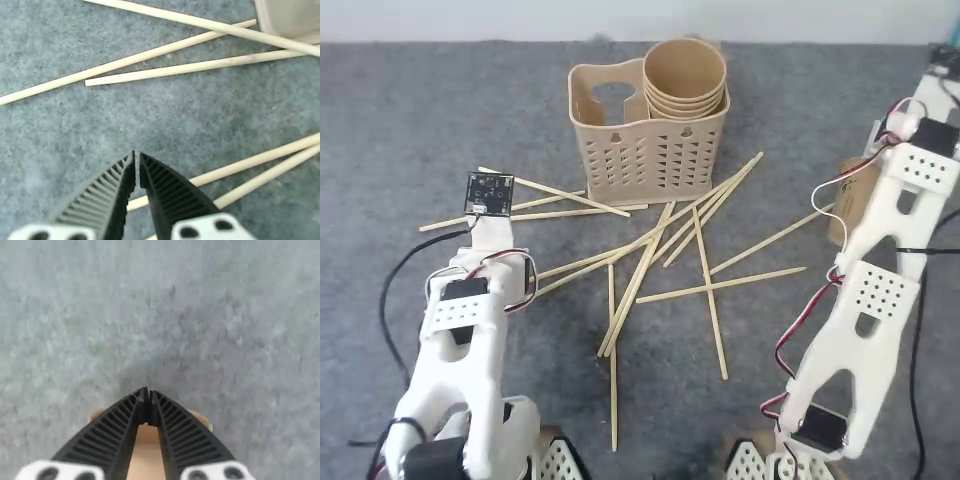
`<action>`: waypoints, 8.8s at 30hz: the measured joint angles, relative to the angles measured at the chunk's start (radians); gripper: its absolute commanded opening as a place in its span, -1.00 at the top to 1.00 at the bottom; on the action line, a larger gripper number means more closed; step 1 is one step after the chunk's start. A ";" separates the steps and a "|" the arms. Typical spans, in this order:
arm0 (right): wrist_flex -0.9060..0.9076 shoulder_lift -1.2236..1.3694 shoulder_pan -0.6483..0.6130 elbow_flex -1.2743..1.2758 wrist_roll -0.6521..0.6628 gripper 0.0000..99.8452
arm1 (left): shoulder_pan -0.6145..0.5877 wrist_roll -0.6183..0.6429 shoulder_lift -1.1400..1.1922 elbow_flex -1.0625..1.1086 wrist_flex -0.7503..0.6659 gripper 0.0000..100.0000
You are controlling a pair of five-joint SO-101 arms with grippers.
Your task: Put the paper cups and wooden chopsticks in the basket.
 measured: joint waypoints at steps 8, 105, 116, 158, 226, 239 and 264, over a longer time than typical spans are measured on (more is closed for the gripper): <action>0.193 0.000 0.000 -0.002 0.038 0.98 | 0.000 0.000 0.000 0.000 0.000 0.97; -0.058 -1.608 0.259 2.021 0.462 0.99 | 0.000 -0.006 0.000 0.000 -0.017 0.97; 0.193 -1.774 0.155 1.642 0.414 0.99 | 0.000 -0.006 0.000 0.000 -0.017 0.97; 0.006 -0.919 -0.531 0.485 -0.330 0.99 | 0.000 -0.006 0.000 0.000 -0.017 0.97; -0.400 -1.619 -0.895 2.280 0.534 0.70 | -0.038 -0.005 0.000 -0.017 -0.017 0.97; -0.626 -1.616 -0.914 2.418 0.692 0.70 | -0.038 -0.006 0.000 -0.017 -0.017 0.97; -0.772 -1.734 -0.914 2.429 0.637 0.99 | -0.038 -0.006 0.000 -0.017 -0.017 0.97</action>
